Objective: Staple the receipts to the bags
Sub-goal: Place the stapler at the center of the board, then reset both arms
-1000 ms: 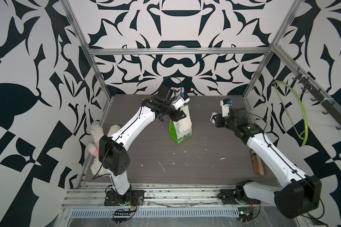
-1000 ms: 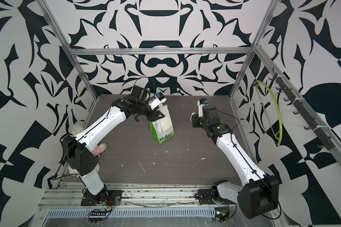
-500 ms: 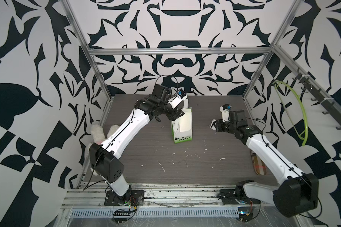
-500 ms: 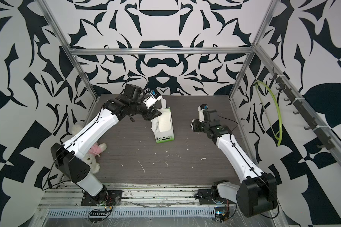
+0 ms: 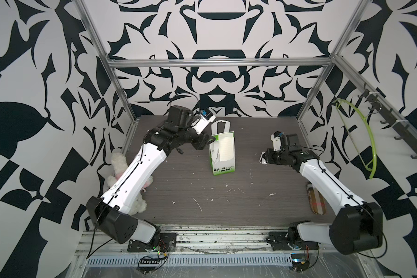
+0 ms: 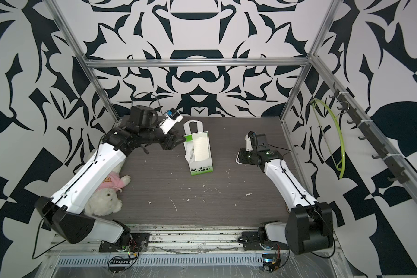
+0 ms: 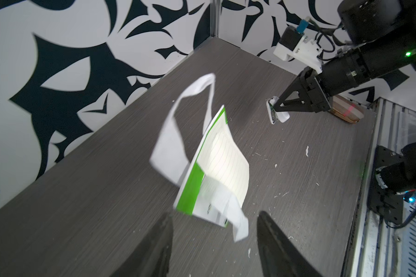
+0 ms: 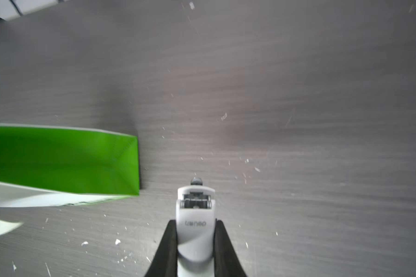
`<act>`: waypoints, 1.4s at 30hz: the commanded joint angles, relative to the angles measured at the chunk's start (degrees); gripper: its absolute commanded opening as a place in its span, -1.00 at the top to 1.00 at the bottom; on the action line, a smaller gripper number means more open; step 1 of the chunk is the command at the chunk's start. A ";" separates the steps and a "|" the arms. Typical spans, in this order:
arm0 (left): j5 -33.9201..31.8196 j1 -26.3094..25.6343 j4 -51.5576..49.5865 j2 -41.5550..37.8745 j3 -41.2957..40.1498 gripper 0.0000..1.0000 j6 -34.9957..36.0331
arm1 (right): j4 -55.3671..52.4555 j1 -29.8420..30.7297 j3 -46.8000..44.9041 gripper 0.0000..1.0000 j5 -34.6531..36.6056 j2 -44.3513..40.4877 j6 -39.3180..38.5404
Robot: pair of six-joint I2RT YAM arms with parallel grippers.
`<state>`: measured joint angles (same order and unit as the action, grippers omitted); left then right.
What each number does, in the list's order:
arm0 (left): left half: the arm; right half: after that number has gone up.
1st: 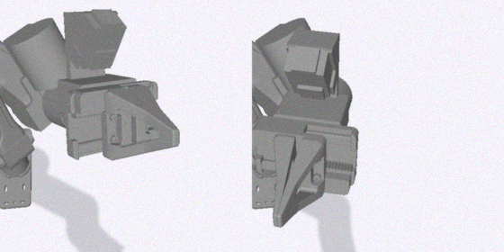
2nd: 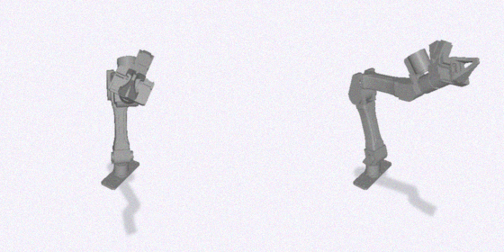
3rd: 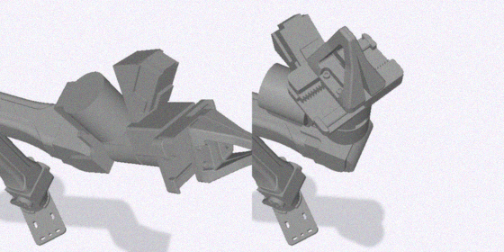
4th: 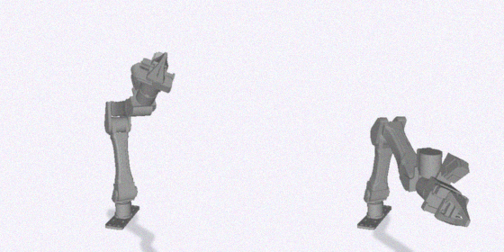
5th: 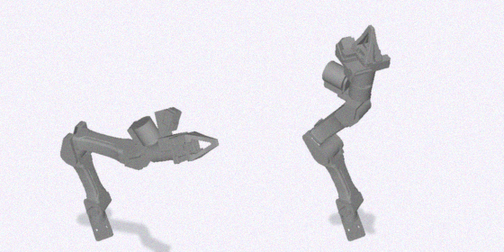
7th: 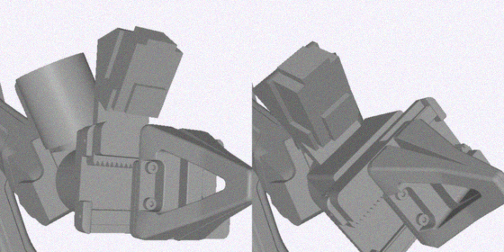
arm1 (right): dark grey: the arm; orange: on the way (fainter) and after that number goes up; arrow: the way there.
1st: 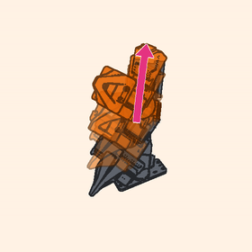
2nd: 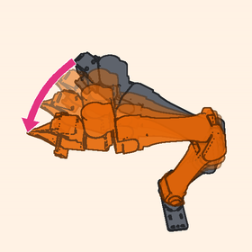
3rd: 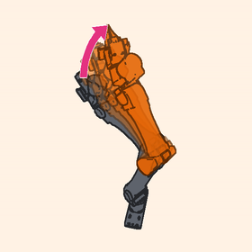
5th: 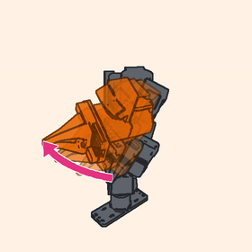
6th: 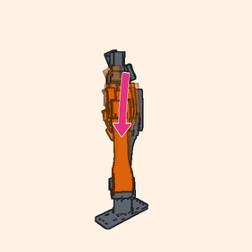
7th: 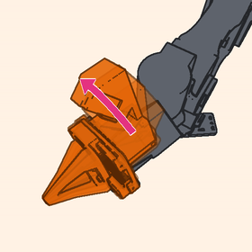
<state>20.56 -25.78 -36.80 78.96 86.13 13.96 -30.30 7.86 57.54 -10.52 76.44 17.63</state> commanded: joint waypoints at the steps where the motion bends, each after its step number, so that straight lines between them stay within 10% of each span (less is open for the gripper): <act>1: 2.20 5.84 4.71 -3.67 -9.20 -0.18 -7.02 | -5.23 -0.73 3.66 1.00 -2.91 3.54 1.19; 15: -16.76 21.66 30.75 -4.98 -34.59 -0.19 -24.27 | -9.33 -1.25 12.81 1.00 -2.20 22.69 -1.48; 20: -22.76 22.54 36.06 -7.68 -40.80 -0.24 -25.16 | -8.53 -1.53 13.67 0.61 -1.47 24.50 -2.09; 29: -29.65 26.95 44.37 -14.55 -52.76 -0.56 -24.67 | 3.22 -4.01 1.71 -0.55 4.74 7.27 -4.57; 35: -35.35 26.94 65.39 -16.53 -65.98 -0.68 -22.70 | 33.85 -5.62 -20.73 -0.61 13.41 -9.08 -11.62; 42: -32.86 26.98 83.47 -5.44 -69.81 -0.68 -19.13 | 47.89 -6.36 -27.75 -0.60 15.36 -7.98 -14.40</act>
<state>-12.80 1.06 33.80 71.22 16.75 -7.35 5.08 1.78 30.44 2.42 67.96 5.61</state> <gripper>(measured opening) 0.842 0.802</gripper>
